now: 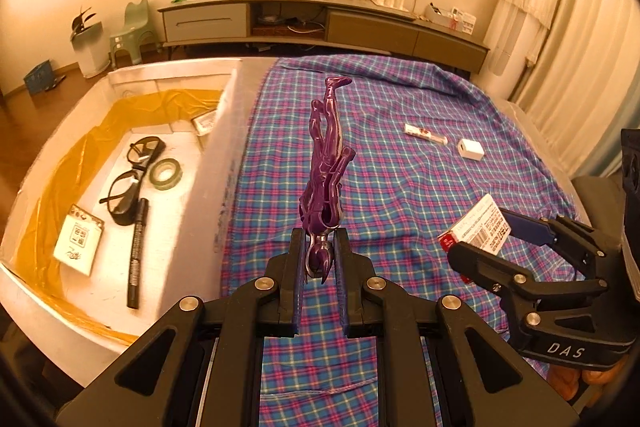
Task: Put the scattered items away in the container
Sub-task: 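Carry the purple figure and staples box together over the white box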
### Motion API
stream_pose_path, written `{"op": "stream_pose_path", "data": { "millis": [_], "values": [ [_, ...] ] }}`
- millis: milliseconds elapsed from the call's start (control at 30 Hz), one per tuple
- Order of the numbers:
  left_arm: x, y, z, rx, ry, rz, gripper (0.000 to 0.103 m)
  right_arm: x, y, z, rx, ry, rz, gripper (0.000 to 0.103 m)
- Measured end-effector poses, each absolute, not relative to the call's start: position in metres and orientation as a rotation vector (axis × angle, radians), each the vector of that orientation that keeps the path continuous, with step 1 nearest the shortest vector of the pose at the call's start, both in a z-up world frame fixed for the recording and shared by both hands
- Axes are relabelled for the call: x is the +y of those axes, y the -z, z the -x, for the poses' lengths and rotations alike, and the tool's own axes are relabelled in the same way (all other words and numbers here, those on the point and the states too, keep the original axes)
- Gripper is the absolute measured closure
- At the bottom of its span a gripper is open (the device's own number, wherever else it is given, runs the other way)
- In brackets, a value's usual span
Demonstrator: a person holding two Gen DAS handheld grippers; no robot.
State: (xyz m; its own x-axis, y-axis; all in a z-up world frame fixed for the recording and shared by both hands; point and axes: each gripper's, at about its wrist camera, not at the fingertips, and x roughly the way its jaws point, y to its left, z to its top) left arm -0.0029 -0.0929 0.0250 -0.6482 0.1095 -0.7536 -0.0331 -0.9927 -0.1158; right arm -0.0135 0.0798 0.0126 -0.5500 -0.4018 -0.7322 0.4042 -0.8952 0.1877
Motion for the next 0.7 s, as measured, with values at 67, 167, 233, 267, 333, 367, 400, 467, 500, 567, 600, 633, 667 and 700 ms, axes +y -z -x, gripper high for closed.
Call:
{"op": "stream_pose_path", "data": {
  "millis": [67, 167, 233, 267, 333, 367, 400, 467, 500, 567, 600, 633, 667, 700],
  "values": [
    [-0.100, -0.028, 0.002, -0.151, -2.788, 1.269, 0.089, 0.070, -0.016, 0.013, 0.018, 2.414, -1.134, 0.032],
    [-0.111, -0.033, 0.000, -0.171, -2.800, 1.257, 0.089, 0.057, -0.020, 0.014, 0.035, 2.400, -1.121, 0.032],
    [-0.119, -0.034, -0.001, -0.191, -2.808, 1.253, 0.089, 0.049, -0.023, 0.014, 0.046, 2.393, -1.113, 0.032],
    [-0.122, -0.034, -0.001, -0.196, -2.810, 1.253, 0.089, 0.044, -0.024, 0.014, 0.052, 2.388, -1.108, 0.032],
    [-0.129, -0.035, -0.002, -0.206, -2.821, 1.250, 0.089, 0.036, -0.027, 0.014, 0.064, 2.378, -1.098, 0.032],
    [-0.133, -0.036, -0.003, -0.217, -2.823, 1.249, 0.089, 0.031, -0.029, 0.014, 0.073, 2.374, -1.092, 0.032],
    [-0.137, -0.036, -0.003, -0.221, -2.827, 1.248, 0.089, 0.027, -0.030, 0.014, 0.079, 2.369, -1.087, 0.032],
    [-0.143, -0.038, -0.005, -0.236, -2.837, 1.243, 0.089, 0.019, -0.033, 0.015, 0.088, 2.362, -1.077, 0.032],
    [-0.146, -0.038, -0.006, -0.244, -2.838, 1.242, 0.089, 0.016, -0.035, 0.015, 0.094, 2.359, -1.073, 0.032],
    [-0.152, -0.040, -0.007, -0.257, -2.846, 1.238, 0.089, 0.009, -0.038, 0.015, 0.105, 2.350, -1.064, 0.032],
    [-0.156, -0.041, -0.008, -0.267, -2.848, 1.235, 0.089, 0.005, -0.040, 0.015, 0.110, 2.347, -1.059, 0.032],
    [-0.158, -0.041, -0.008, -0.276, -2.847, 1.233, 0.089, 0.002, -0.041, 0.015, 0.116, 2.345, -1.054, 0.032],
    [-0.162, -0.042, -0.009, -0.284, -2.850, 1.231, 0.089, -0.002, -0.043, 0.015, 0.123, 2.340, -1.049, 0.032],
    [-0.165, -0.043, -0.009, -0.286, -2.856, 1.228, 0.089, -0.005, -0.044, 0.015, 0.128, 2.337, -1.044, 0.032]
  ]
}}
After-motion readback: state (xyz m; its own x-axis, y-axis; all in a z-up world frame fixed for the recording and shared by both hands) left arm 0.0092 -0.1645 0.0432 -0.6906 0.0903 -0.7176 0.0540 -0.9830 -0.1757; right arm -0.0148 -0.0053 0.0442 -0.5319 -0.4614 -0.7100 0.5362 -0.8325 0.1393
